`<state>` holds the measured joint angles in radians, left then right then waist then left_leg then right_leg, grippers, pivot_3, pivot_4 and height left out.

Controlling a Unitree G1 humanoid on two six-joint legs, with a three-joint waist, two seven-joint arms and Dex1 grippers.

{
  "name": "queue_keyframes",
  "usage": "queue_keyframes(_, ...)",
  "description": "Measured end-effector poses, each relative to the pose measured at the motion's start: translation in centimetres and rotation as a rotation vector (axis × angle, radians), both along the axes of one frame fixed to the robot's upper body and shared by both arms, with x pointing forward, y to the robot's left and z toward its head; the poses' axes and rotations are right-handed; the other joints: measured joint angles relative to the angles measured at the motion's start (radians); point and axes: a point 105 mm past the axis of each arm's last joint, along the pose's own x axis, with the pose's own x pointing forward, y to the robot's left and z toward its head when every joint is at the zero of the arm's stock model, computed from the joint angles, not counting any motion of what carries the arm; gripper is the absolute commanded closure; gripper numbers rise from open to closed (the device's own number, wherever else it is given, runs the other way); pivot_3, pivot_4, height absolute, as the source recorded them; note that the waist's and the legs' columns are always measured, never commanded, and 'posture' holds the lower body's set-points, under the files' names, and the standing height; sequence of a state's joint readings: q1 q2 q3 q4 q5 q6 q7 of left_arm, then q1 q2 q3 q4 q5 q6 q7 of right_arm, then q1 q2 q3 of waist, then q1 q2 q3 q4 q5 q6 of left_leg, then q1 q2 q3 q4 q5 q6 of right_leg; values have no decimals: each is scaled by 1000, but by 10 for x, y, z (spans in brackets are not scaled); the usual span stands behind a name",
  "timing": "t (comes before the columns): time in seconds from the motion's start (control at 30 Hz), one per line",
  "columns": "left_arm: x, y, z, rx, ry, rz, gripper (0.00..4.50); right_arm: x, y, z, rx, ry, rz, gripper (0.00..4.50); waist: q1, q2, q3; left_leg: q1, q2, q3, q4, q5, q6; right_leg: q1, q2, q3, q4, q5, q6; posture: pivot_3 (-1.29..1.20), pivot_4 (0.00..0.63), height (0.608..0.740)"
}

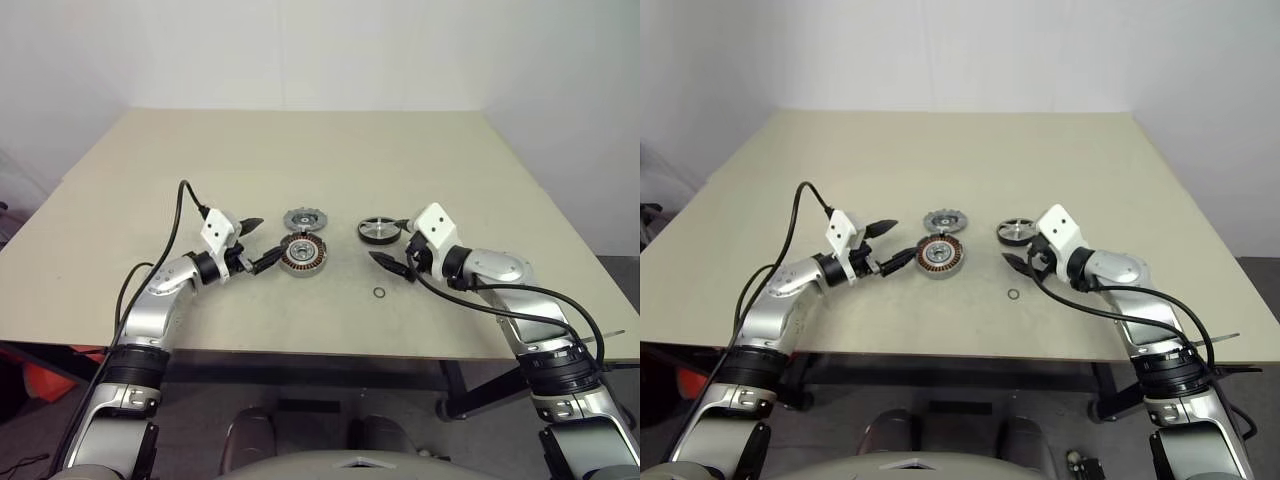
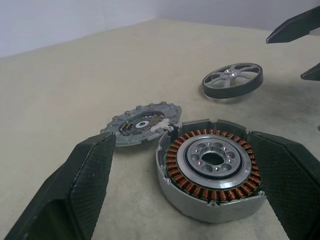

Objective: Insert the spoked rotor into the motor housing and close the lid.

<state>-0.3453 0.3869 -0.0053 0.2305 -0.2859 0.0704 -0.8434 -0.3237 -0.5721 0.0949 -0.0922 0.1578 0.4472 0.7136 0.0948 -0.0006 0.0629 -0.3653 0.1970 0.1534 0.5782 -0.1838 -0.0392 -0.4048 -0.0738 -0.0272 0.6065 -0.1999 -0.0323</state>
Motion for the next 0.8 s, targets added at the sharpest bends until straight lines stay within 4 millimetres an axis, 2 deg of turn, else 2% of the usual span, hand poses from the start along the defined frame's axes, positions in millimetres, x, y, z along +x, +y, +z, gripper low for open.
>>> queue_keyframes(0.8,-3,0,-9,-1,17,29,46,1,1,-3,-6,2,-12,0,0,0,0,0,0,0,1,0,0,0,0,0,0,0,0,0,0,740)
